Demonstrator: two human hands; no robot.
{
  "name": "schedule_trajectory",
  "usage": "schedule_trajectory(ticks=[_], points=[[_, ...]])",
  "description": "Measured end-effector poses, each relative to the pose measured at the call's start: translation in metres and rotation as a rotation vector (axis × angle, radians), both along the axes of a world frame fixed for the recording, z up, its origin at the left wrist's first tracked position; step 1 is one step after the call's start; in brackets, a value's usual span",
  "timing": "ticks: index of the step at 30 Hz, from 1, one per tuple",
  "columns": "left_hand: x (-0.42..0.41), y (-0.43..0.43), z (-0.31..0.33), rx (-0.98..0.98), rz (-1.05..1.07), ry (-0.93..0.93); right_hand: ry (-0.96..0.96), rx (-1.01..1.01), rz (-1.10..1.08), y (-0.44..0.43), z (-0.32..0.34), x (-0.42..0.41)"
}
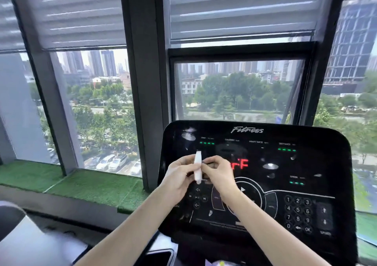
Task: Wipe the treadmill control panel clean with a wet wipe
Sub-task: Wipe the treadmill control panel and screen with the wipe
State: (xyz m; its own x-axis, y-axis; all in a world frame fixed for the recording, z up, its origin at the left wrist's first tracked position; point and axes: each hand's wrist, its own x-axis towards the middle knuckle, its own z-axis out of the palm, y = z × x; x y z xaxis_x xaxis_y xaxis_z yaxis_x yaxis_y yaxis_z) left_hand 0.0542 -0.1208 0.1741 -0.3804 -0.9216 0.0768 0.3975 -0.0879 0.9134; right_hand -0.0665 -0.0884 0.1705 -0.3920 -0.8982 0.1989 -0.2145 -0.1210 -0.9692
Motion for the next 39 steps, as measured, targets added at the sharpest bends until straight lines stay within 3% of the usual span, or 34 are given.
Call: schedule_trajectory(ticks=[2, 4, 7, 10, 12, 16, 20, 24, 28, 29, 32, 33, 36, 37, 39], points=[[0.004, -0.013, 0.005, 0.032, 0.155, -0.052, 0.324, -0.048, -0.041, 0.000, -0.004, -0.010], [0.014, -0.035, 0.012, -0.070, 0.452, -0.182, 0.651, -0.135, -0.110, -0.003, -0.007, -0.021], [0.019, -0.060, 0.022, -0.410, 0.816, -0.447, 1.178, -0.301, -0.211, -0.014, -0.009, -0.035], [0.001, -0.074, 0.015, -0.713, 0.900, -0.729, 1.469, -0.240, -0.231, -0.022, -0.011, -0.042], [-0.010, -0.077, 0.010, -0.766, 0.942, -0.756, 1.494, -0.195, -0.248, -0.022, -0.012, -0.044], [-0.033, -0.080, 0.000, -0.630, 0.986, -0.654, 1.588, -0.145, -0.247, -0.025, -0.018, -0.049], [-0.036, -0.082, -0.017, -1.032, 0.791, -0.781, 1.620, -0.157, -0.245, -0.029, -0.020, -0.057], [-0.023, -0.096, -0.012, -0.766, 0.934, -0.705, 1.590, -0.169, -0.243, -0.030, -0.022, -0.056], [-0.036, -0.076, -0.019, -1.243, 0.600, -0.759, 1.569, -0.188, -0.240, -0.031, -0.026, -0.054], [-0.030, -0.083, -0.018, -1.198, 0.630, -0.752, 1.570, -0.188, -0.239, -0.032, -0.026, -0.055], [-0.021, -0.096, -0.016, -0.712, 0.976, -0.687, 1.553, -0.189, -0.244, -0.032, -0.026, -0.054], [-0.028, -0.091, -0.017, -0.735, 0.966, -0.705, 1.544, -0.191, -0.246, -0.032, -0.027, -0.053], [-0.042, -0.076, -0.033, -1.264, 0.656, -0.800, 1.540, -0.201, -0.252, -0.032, -0.028, -0.054], [-0.037, -0.083, -0.031, -1.288, 0.637, -0.791, 1.540, -0.203, -0.252, -0.032, -0.028, -0.055], [-0.026, -0.098, -0.027, -1.012, 0.833, -0.709, 1.537, -0.199, -0.249, -0.032, -0.028, -0.055]])
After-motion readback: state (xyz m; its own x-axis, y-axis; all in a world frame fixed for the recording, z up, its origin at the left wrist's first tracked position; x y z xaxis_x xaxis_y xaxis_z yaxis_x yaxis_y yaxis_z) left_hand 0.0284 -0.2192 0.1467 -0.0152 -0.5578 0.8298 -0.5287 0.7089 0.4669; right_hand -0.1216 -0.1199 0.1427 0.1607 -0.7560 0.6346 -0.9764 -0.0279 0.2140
